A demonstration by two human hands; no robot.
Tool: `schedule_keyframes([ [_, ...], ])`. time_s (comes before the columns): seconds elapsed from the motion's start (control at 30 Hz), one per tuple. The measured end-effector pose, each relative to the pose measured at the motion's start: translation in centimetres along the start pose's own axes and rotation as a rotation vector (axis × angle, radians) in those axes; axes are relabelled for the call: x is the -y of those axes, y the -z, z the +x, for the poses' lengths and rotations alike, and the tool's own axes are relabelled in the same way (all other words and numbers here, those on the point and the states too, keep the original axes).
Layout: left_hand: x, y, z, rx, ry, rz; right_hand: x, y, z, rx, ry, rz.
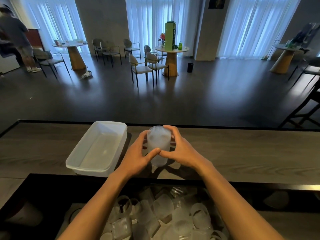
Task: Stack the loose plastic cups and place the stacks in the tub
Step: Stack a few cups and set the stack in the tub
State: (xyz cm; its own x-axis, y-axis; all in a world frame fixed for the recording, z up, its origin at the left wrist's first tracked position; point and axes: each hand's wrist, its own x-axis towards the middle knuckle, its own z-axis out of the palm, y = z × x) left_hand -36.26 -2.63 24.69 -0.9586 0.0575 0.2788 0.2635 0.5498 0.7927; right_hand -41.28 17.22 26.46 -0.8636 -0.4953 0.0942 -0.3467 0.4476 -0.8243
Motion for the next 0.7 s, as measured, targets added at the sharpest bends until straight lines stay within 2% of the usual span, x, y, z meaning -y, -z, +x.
schedule_keyframes([
  [0.2, 0.4, -0.7, -0.4, 0.051, 0.051, -0.075, -0.7, -0.4, -0.3, 0.075, -0.017, -0.036],
  [0.53, 0.9, -1.0, -1.2, 0.067, 0.066, -0.102, -0.6, -2.7, -0.2, 0.010, 0.000, -0.019],
  [0.7, 0.1, 1.1, -1.2, -0.015, 0.041, -0.080, 1.5, -2.5, 0.7, -0.029, 0.082, -0.016],
])
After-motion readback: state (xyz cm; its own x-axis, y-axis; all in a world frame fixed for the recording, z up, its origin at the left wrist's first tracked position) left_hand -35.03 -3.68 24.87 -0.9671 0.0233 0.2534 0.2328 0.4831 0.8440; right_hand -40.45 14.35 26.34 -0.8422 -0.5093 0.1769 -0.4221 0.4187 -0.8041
